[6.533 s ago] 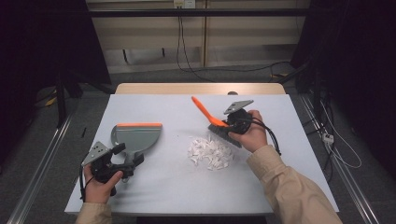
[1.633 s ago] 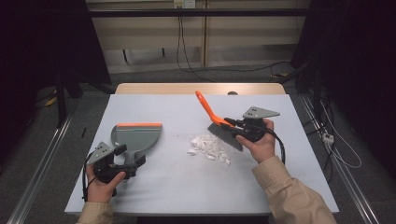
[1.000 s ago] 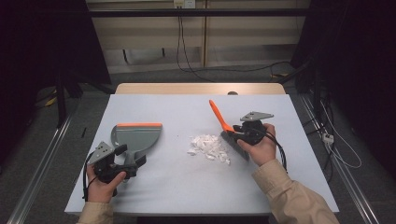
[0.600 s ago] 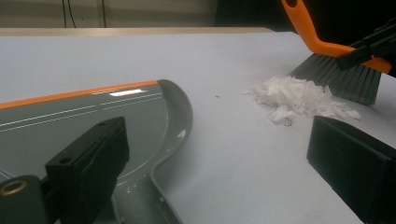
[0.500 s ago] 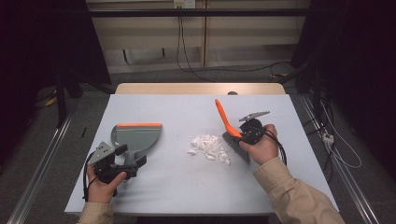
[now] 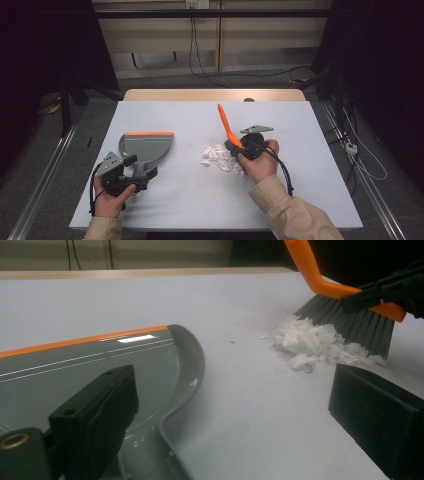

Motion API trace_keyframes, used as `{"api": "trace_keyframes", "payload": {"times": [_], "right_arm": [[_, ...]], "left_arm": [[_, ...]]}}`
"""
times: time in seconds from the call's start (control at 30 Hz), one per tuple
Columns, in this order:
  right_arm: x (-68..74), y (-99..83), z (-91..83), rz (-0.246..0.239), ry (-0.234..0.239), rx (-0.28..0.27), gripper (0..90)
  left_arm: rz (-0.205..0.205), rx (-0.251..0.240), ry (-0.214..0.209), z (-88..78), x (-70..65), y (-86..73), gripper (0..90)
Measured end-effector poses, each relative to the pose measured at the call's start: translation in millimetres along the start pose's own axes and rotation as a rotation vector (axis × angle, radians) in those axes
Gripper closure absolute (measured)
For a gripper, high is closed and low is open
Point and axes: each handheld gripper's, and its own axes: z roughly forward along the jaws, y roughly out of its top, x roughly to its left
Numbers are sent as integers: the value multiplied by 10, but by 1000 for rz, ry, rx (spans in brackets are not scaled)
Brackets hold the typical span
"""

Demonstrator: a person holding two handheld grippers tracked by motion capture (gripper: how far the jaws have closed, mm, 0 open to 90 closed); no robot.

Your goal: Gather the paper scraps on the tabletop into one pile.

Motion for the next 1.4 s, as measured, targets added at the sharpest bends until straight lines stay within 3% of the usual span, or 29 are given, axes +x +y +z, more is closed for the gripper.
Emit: {"api": "trace_keyframes", "payload": {"times": [0.2,0.5,0.7,0.83,0.97,1.07,1.17,1.3,1.4], "right_arm": [[17,50,67,33,9,-49,718],[-180,117,-42,64,19,-85,717],[-325,218,-129,46,0,-104,717],[-441,271,-107,15,-46,-97,717],[-523,185,27,-22,-86,-49,717],[-507,88,101,-50,-110,-26,717],[-412,62,97,-70,-88,-34,717],[-226,78,84,-33,39,-47,717],[-151,133,29,-47,62,-89,717]], "left_arm": [[-18,5,10,-21,38,-6,53],[-15,50,21,-10,9,0,43],[-18,47,18,-21,-5,15,43],[-20,52,17,-30,9,-3,43],[-24,56,14,-39,22,-23,43],[-22,57,17,-51,28,-24,44],[-25,59,22,-50,31,-26,44],[-19,68,25,-37,27,-20,44],[-19,75,34,-39,20,-11,46]]}}
